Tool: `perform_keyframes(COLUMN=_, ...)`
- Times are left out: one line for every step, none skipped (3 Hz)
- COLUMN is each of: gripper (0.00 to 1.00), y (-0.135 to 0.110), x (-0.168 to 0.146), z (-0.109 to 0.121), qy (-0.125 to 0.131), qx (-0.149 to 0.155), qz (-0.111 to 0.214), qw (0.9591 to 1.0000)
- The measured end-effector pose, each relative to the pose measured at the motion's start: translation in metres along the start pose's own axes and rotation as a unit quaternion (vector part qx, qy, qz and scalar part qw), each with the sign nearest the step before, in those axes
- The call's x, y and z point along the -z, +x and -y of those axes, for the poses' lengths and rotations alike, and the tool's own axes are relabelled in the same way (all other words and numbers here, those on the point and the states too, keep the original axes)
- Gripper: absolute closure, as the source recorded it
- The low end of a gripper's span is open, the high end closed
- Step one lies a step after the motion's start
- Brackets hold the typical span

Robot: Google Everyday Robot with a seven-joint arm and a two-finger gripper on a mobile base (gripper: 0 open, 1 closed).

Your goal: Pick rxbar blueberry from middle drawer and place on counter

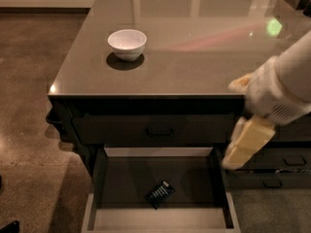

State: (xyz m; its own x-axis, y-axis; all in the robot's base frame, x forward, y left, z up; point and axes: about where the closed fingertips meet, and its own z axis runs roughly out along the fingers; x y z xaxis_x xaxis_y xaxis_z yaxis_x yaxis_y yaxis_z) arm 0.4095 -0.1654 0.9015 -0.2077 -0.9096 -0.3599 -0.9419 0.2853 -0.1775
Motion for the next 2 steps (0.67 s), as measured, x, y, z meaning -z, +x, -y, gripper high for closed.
perform_keyframes(gripper=0.00, y=-0.0170, x=-0.0589, z=-0.0406, qy=-0.061, qx=0.008, qz=0.039, qw=0.9974)
perform_keyframes(gripper=0.00, y=-0.0170, x=-0.0587, z=-0.0405, qy=-0.061, qx=0.008, qz=0.039, qw=0.9974)
